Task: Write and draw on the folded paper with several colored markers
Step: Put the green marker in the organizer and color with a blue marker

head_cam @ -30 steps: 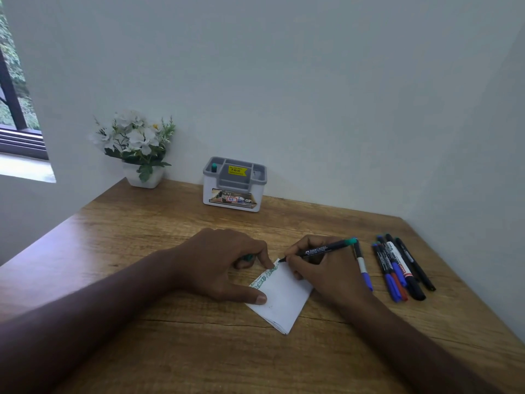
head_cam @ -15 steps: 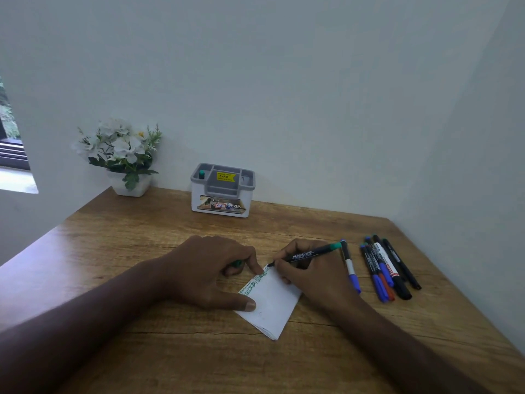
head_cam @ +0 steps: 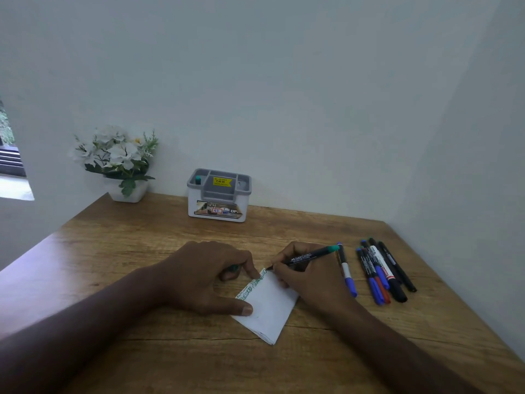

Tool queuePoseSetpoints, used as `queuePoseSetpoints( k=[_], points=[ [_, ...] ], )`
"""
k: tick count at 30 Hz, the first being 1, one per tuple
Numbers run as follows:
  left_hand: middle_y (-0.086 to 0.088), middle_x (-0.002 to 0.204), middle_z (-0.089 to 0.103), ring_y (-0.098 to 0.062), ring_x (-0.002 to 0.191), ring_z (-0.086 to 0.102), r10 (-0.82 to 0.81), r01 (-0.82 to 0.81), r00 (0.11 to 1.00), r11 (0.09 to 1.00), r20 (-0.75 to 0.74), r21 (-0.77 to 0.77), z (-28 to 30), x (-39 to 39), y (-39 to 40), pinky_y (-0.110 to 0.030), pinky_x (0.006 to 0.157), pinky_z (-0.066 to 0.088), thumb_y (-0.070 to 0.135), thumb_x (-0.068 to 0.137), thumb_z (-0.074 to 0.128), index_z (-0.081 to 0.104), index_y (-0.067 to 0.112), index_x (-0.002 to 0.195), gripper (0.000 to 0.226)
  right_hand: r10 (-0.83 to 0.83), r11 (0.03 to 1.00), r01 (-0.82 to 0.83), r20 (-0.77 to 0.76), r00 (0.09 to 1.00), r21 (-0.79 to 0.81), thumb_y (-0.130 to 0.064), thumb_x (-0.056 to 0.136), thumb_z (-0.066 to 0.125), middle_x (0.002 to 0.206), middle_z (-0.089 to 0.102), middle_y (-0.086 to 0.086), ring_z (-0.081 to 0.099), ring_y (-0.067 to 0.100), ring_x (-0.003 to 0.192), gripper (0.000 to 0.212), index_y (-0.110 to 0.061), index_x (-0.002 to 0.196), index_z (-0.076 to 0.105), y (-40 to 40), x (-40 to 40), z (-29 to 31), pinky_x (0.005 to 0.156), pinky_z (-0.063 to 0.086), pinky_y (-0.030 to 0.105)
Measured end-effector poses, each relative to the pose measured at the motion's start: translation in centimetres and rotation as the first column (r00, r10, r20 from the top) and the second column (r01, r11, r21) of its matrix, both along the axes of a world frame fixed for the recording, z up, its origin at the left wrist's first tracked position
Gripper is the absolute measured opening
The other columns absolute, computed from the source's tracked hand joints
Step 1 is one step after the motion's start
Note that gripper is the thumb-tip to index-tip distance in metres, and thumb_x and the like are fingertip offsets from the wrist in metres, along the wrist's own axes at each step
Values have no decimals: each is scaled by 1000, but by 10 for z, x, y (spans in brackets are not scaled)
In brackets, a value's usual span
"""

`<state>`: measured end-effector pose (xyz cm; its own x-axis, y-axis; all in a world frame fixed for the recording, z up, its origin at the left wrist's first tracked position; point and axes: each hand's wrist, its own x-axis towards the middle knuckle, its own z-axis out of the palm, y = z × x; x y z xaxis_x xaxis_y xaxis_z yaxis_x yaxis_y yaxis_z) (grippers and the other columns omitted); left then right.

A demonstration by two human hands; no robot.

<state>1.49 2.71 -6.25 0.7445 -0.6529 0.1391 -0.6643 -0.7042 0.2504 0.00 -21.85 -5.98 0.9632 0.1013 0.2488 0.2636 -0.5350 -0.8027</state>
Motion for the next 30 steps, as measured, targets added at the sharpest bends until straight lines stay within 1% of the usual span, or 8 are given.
queuePoseSetpoints(
  k=[4, 9, 15, 18, 20, 23, 26, 30],
  points=[
    [16, 102, 63, -6, 94, 60, 91, -93, 996, 976, -19, -195, -4, 7, 1, -37, 79, 54, 83, 79, 61, 51, 54, 127, 57, -93, 973, 62, 127, 988, 224, -8, 86, 79, 87, 79, -7, 75, 9, 84, 14, -22, 86, 76, -3, -1, 8, 77, 64, 27],
    [23, 104, 56, 8, 97, 54, 160, -144, 987, 903, 6, -405, -8, 12, 1, -14, 76, 41, 22, 105, 58, 52, 36, 128, 28, -70, 948, 30, 115, 991, 316, 1, 87, 76, 88, 80, 0, 77, 16, 88, 17, -16, 87, 79, -6, -4, 8, 84, 65, 36],
    [20, 111, 52, 7, 103, 51, 147, -90, 981, 924, 126, -372, -11, 19, 0, -8, 79, 37, 24, 109, 47, 61, 25, 129, 25, -33, 863, -3, 62, 998, 506, 8, 96, 53, 87, 82, 4, 79, 18, 84, 45, -21, 79, 83, -7, -10, 15, 79, 66, 30],
    [10, 114, 50, 2, 103, 49, 133, -64, 978, 925, 163, -374, -11, 20, -2, -7, 79, 36, 22, 106, 56, 61, 30, 137, 32, -37, 865, 10, 43, 998, 502, 3, 96, 61, 82, 82, -2, 79, 14, 81, 29, -17, 86, 80, -8, -11, 16, 75, 65, 23],
    [7, 113, 49, -3, 102, 49, 141, -57, 971, 921, 194, -385, -11, 20, -2, -8, 80, 36, 22, 102, 63, 63, 29, 138, 37, -29, 864, -3, 55, 998, 503, -2, 93, 70, 86, 82, 2, 80, 20, 85, 13, -12, 95, 79, -8, -8, 13, 78, 65, 30],
    [11, 108, 51, 2, 102, 50, 147, -46, 966, 907, 214, -418, -11, 19, -1, -4, 79, 36, 19, 98, 70, 63, 32, 142, 46, -17, 858, -14, 57, 998, 513, -1, 87, 77, 92, 82, 5, 80, 21, 87, 14, -12, 97, 80, -7, -6, 9, 81, 64, 32],
    [14, 106, 58, 1, 97, 55, 140, -9, 955, 894, 260, -448, -9, 19, 0, -9, 77, 42, 19, 95, 74, 69, 32, 135, 42, 22, 846, -41, 42, 999, 532, 6, 93, 67, 91, 82, 7, 80, 23, 86, 17, -6, 96, 79, -7, -5, 8, 77, 64, 27],
    [12, 107, 66, -3, 92, 62, 131, 13, 942, 906, 308, -424, -9, 18, 0, -21, 75, 55, 24, 92, 77, 73, 29, 123, 32, 42, 842, -52, 31, 999, 536, 7, 96, 62, 95, 82, 13, 80, 30, 88, 19, 0, 98, 79, -7, -3, 6, 86, 64, 43]
  ],
)
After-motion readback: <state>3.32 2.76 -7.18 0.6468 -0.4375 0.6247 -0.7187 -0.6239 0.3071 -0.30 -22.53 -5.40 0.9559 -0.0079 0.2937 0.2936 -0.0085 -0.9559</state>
